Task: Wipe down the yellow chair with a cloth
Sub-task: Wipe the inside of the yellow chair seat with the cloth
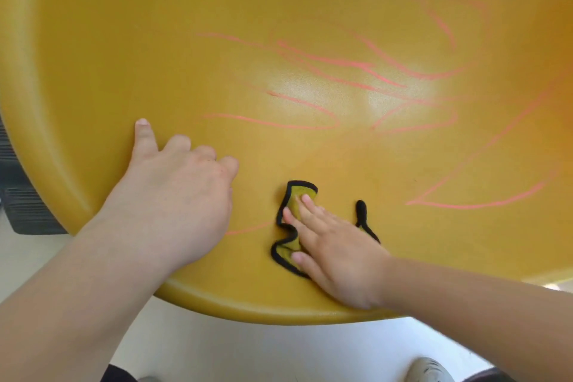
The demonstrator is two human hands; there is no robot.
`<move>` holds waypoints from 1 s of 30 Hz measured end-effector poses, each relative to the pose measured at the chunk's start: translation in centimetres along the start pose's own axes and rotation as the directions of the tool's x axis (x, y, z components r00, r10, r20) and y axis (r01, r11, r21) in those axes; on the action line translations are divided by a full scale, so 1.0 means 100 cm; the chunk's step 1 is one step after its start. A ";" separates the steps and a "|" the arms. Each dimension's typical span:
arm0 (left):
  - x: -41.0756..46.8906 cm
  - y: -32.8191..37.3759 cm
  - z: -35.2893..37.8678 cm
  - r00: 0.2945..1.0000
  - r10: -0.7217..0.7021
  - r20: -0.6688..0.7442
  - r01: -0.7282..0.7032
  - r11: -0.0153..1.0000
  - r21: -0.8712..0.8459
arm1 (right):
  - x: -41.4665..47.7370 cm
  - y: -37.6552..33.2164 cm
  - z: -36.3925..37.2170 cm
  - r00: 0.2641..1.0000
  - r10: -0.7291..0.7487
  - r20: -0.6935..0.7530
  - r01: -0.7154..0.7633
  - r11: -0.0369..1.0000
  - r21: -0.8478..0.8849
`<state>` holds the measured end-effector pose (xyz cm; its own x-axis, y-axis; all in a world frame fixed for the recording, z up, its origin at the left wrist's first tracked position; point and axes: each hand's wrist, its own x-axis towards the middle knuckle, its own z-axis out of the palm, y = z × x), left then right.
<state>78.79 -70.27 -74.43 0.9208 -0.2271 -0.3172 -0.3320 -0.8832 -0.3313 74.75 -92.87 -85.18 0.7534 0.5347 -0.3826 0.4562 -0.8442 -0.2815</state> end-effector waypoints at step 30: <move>0.003 0.000 0.002 1.000 0.013 -0.005 -0.013 0.999 -0.042 | 0.027 0.042 -0.005 0.997 -0.035 -0.064 0.026 0.991 -0.130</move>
<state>78.99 -70.27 -74.75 0.9174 -0.2403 -0.3172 -0.3349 -0.8968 -0.2893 78.95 -95.02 -86.94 0.7660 0.5602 -0.3153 0.5333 -0.8277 -0.1749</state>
